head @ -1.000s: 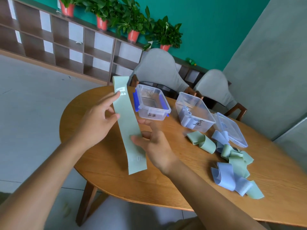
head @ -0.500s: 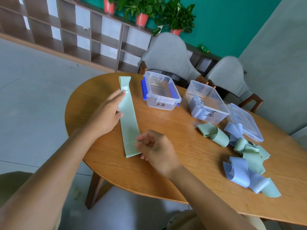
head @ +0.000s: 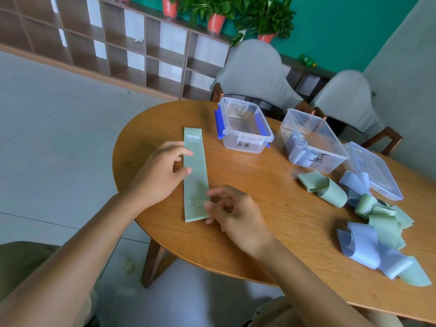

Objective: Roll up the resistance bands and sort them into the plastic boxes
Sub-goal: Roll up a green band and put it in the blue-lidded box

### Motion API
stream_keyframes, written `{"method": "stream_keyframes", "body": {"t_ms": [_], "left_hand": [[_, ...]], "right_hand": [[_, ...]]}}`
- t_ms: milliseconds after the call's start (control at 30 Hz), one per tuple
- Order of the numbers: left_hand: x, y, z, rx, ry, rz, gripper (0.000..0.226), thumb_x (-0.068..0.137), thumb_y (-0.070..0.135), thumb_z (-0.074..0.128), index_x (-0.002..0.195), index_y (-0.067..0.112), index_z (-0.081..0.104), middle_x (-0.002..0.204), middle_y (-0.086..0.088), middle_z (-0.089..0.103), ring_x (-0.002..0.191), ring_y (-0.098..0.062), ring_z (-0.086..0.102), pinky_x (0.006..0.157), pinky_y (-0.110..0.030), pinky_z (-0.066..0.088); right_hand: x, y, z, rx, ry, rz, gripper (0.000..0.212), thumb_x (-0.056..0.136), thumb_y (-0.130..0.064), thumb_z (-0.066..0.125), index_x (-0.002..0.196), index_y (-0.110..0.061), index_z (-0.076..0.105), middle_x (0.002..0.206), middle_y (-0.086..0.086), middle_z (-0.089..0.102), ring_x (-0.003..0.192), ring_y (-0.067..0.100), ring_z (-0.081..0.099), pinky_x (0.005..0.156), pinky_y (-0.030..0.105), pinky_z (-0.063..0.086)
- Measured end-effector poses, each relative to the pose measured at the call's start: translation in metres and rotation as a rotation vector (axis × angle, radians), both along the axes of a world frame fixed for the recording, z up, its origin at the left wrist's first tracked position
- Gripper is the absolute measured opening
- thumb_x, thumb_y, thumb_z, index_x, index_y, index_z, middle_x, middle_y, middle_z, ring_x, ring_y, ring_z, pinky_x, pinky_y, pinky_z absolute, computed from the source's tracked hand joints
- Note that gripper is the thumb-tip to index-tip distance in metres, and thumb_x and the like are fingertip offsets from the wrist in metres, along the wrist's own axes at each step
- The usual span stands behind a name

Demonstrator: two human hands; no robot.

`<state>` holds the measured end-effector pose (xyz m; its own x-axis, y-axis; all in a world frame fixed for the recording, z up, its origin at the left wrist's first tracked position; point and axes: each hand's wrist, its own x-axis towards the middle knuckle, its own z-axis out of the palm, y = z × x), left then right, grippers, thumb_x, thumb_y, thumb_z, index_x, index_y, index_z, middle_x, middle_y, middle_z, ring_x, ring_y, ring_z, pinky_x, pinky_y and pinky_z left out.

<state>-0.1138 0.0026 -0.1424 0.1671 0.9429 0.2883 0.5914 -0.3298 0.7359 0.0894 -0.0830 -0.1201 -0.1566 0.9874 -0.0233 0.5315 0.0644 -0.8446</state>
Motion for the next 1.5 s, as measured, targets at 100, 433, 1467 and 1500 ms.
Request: {"method": "stream_keyframes", "body": {"t_ms": [100,433,1467,1500], "left_hand": [[0.001,-0.022,0.002,-0.009,0.021,-0.048,0.022,0.092,0.024,0.07,0.114,0.028,0.067,0.143,0.013,0.049,0.113,-0.003,0.056,0.097,-0.026,0.049],[0.002,-0.085,0.003,-0.046,0.043,-0.174,0.014,0.084,0.035,0.076,0.079,0.032,0.063,0.133,0.03,0.053,0.125,0.01,0.046,0.1,-0.013,0.031],[0.012,-0.091,-0.006,0.112,0.297,0.014,0.018,0.091,0.031,0.069,0.078,0.021,0.063,0.149,-0.002,0.051,0.143,-0.023,0.028,0.11,-0.021,0.015],[0.013,-0.091,-0.007,0.131,0.303,0.036,0.016,0.09,0.03,0.07,0.079,0.02,0.064,0.145,-0.001,0.055,0.14,-0.025,0.032,0.109,-0.023,0.019]], "right_hand": [[0.004,-0.004,-0.002,0.114,-0.108,-0.005,0.011,0.095,-0.03,0.066,0.106,-0.027,0.068,0.063,-0.002,0.07,0.058,0.003,0.061,0.063,0.013,0.041],[0.013,-0.017,-0.018,0.332,-0.068,-0.024,0.011,0.084,-0.02,0.08,0.089,-0.025,0.072,0.083,-0.012,0.066,0.078,0.01,0.062,0.073,0.017,0.046],[-0.004,-0.003,0.0,0.187,-0.416,0.069,0.008,0.091,-0.026,0.066,0.084,-0.021,0.068,0.083,-0.012,0.058,0.079,0.001,0.053,0.067,0.007,0.039],[-0.005,-0.002,0.0,0.191,-0.42,0.054,0.007,0.09,-0.025,0.067,0.084,-0.022,0.067,0.082,-0.012,0.058,0.077,0.0,0.054,0.066,0.007,0.039]]}}
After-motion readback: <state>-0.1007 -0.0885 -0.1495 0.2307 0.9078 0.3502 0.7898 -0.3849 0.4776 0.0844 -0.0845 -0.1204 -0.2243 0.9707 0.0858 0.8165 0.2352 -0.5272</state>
